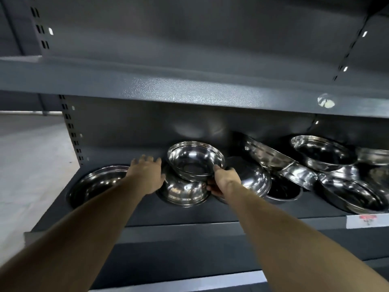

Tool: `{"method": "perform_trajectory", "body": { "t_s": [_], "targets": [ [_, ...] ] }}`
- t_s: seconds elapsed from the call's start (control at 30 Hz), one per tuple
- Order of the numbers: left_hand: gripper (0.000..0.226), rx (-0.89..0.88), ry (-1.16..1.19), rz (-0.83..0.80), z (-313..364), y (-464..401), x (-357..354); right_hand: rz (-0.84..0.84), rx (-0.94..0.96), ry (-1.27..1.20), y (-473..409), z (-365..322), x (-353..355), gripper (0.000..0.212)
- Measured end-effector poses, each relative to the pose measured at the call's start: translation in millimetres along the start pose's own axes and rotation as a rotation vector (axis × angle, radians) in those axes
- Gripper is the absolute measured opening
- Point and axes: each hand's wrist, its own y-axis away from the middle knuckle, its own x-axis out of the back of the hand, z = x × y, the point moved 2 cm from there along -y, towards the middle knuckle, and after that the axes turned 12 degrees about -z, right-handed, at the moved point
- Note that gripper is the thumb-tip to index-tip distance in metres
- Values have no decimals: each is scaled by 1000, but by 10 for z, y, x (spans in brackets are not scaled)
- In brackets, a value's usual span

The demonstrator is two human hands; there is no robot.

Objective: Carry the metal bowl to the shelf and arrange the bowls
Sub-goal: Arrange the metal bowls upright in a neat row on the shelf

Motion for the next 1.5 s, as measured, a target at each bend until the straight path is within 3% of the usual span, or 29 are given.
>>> {"method": "perform_trajectory", "body": {
  "t_s": [0.13, 0.43, 1.13, 1.5],
  "targets": [
    [62, 23, -8, -7, -39, 29, -34, 1, 22, -20, -39, -8, -51, 23],
    [52, 54, -4, 30, -274, 241, 35, 46, 99, 13, 104, -112, -213, 33],
    [51, 320, -7, 44, -1724, 1132, -128, -230, 184, 148, 665, 6, -1760, 24],
    [42, 277, 35, -4, -1834, 1206, -248, -230, 137, 332, 714, 310, -1982, 35]
  ]
}}
